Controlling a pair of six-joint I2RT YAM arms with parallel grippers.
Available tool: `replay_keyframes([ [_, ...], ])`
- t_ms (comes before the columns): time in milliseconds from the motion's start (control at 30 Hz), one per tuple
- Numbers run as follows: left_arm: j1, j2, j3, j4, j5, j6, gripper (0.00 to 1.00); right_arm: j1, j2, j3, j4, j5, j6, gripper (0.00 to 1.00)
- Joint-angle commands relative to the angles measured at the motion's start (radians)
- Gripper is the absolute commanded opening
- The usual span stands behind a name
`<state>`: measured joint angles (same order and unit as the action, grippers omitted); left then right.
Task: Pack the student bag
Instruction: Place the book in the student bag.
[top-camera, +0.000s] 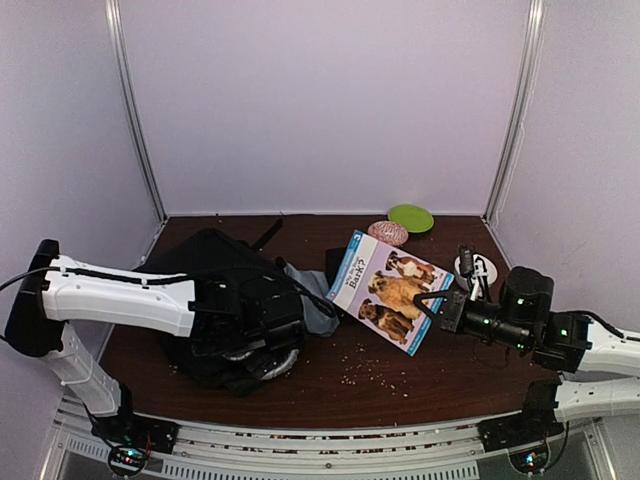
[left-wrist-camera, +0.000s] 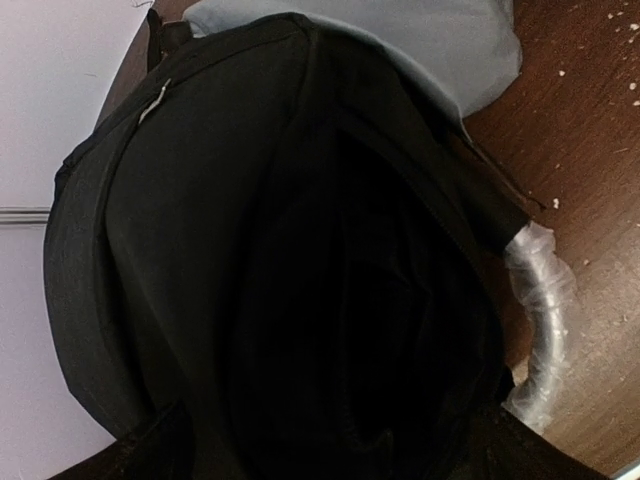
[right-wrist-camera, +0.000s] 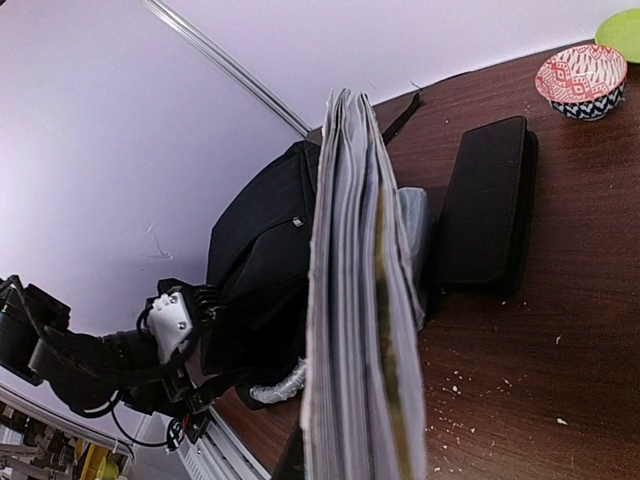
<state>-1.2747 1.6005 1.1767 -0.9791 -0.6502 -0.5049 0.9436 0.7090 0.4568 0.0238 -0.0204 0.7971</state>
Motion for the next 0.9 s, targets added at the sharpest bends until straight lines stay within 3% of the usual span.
replay_keyframes([
  [0, 0.000, 0.091, 0.053, -0.026, -0.098, -0.017, 0.98, -0.005, -0.032, -0.007, 0.025, 0.021, 0.013, 0.00],
  [133, 0.004, 0.156, 0.070, -0.062, -0.171, -0.054, 0.94, -0.005, -0.039, -0.001, 0.017, 0.011, 0.013, 0.00],
  [233, 0.024, 0.162, 0.066, -0.078, -0.192, -0.087, 0.80, -0.005, -0.042, 0.001, 0.012, 0.000, 0.014, 0.00],
  [433, 0.052, 0.051, 0.069, -0.079, -0.202, -0.110, 0.41, -0.004, -0.033, 0.007, -0.001, -0.050, 0.028, 0.00],
  [633, 0.115, -0.119, 0.068, -0.024, -0.134, -0.090, 0.00, 0.000, 0.005, -0.002, 0.056, -0.233, 0.099, 0.00],
  [867, 0.201, -0.231, 0.068, 0.109, 0.013, -0.053, 0.00, 0.055, 0.144, -0.006, 0.307, -0.391, 0.227, 0.00],
])
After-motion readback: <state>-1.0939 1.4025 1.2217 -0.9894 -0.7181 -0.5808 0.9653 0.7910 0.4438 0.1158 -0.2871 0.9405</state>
